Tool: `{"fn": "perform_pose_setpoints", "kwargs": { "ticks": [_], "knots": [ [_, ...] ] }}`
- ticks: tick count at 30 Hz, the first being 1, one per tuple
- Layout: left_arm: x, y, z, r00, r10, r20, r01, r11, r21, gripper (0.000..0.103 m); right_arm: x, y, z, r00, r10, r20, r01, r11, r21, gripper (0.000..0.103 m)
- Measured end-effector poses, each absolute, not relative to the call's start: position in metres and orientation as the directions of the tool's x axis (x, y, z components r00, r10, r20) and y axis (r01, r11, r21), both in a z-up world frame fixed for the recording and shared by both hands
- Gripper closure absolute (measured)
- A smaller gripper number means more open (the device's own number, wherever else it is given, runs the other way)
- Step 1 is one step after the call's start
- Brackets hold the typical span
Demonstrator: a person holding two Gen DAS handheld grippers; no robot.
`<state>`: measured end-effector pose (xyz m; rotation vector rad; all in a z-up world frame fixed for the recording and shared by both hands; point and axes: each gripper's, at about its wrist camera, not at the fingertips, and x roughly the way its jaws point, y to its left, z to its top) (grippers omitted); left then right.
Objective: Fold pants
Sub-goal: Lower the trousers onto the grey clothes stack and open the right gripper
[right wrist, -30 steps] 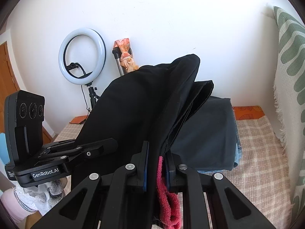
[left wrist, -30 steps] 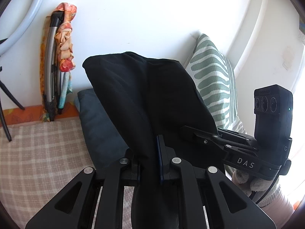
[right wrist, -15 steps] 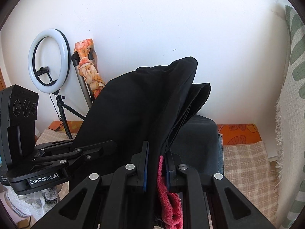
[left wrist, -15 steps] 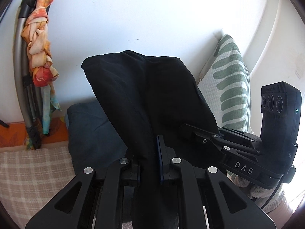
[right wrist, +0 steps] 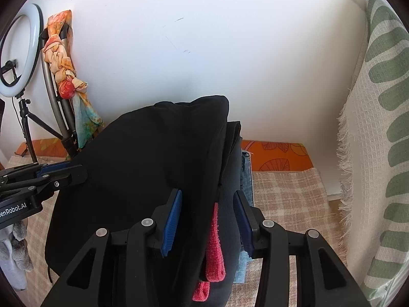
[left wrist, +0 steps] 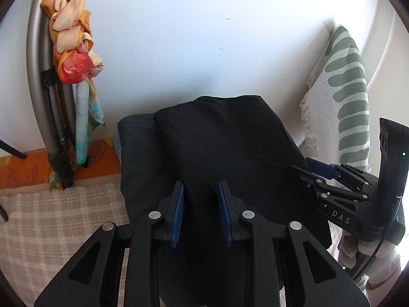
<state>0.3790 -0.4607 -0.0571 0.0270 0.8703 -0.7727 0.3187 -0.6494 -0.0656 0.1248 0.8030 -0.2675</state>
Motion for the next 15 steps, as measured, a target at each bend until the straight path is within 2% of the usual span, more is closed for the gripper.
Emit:
{"fn": "perform_pose_setpoints", "kwargs": {
  "ticks": [10,11,12,13,15],
  "knots": [
    [0.348,-0.437,-0.024,0.433,-0.617,-0.658,0.658,0.715,-0.237,0.078,0.291,-0.633,-0.047,0.687,-0.199,-0.699,0.295,0.955,0.017,0.057],
    [0.343,-0.435,-0.02,0.438,-0.618,-0.653,0.662,0.713,-0.23,0.075,0.287,-0.63,-0.045,0.689,-0.202,-0.696,0.294,0.956,0.014,0.057],
    [0.339,-0.432,-0.017,0.442,-0.619,-0.649,0.666,0.711,-0.225,0.064,0.284,-0.627,-0.042,0.692,-0.202,-0.693,0.291,0.957,0.012,0.057],
    [0.335,-0.434,-0.014,0.444,-0.625,-0.642,0.67,0.707,-0.226,0.059,0.279,-0.623,-0.039,0.697,-0.2,-0.688,0.287,0.958,0.012,0.057],
    [0.327,-0.427,-0.008,0.444,-0.637,-0.63,0.675,0.7,-0.231,0.058,0.27,-0.616,-0.033,0.706,-0.2,-0.679,0.28,0.96,0.008,0.057]
  ]
}}
